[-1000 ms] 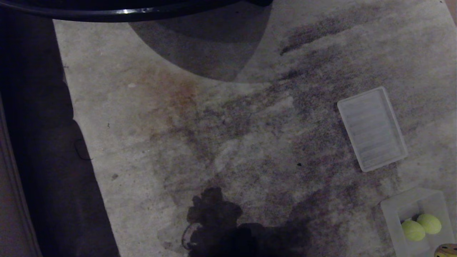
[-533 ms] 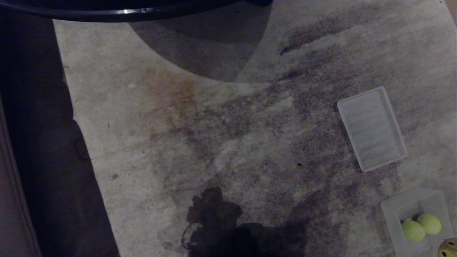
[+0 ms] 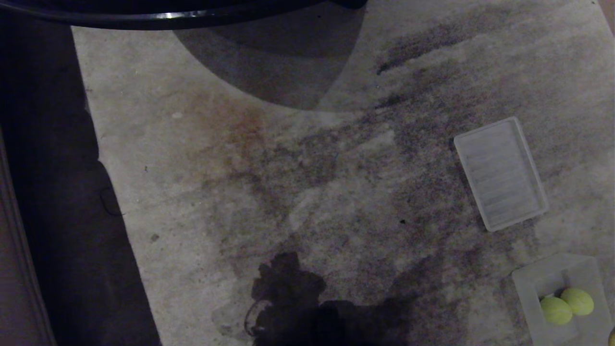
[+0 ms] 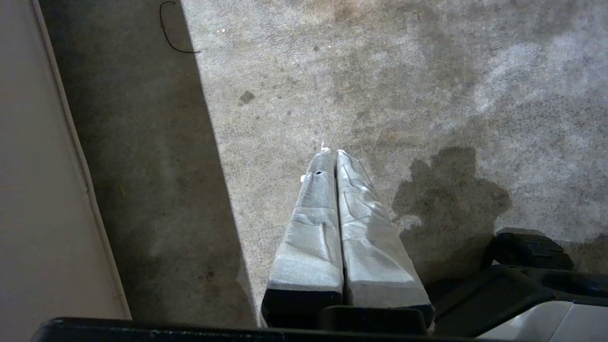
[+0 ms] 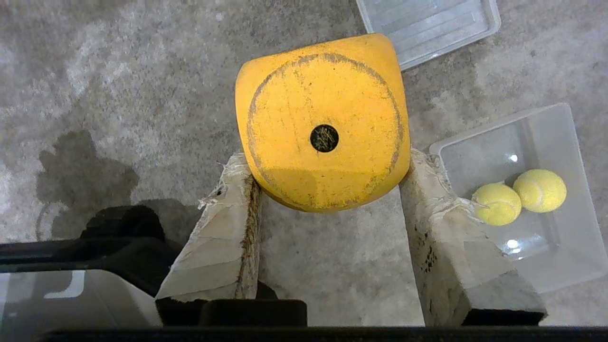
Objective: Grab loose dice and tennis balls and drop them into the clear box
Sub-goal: Put the toys in the box
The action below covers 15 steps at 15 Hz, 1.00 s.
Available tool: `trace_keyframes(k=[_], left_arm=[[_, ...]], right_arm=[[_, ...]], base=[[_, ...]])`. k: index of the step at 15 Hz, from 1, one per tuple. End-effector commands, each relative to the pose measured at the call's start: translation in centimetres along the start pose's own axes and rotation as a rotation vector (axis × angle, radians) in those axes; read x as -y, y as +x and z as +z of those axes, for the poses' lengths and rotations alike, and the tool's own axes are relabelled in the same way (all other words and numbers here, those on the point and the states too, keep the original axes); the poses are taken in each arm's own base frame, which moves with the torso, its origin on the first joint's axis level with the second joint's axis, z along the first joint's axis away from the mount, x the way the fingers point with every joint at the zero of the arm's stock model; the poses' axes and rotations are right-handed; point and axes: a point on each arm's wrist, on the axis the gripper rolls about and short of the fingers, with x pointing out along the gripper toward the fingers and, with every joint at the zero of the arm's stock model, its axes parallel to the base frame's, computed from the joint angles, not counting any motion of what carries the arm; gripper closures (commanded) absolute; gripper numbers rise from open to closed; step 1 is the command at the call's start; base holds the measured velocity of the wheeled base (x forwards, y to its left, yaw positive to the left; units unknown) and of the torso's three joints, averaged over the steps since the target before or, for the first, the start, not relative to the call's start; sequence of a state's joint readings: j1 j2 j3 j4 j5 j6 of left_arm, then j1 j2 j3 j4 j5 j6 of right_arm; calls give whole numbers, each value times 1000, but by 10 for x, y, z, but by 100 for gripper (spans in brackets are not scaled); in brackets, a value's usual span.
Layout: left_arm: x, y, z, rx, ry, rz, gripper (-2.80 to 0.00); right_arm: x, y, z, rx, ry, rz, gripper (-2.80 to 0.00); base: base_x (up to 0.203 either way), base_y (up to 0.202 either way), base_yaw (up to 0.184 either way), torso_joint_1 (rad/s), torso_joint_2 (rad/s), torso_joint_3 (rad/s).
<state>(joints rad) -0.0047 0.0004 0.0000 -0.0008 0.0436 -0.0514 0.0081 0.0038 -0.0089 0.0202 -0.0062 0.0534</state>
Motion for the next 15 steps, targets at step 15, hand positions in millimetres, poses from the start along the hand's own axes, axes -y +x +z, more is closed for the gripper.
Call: trace_keyframes(k=[15], left_arm=[[0, 0, 0, -3, 16, -17, 0]], right_arm=[[0, 0, 0, 3, 2, 0, 0]], base=[[-65, 0, 0, 1, 1, 1]])
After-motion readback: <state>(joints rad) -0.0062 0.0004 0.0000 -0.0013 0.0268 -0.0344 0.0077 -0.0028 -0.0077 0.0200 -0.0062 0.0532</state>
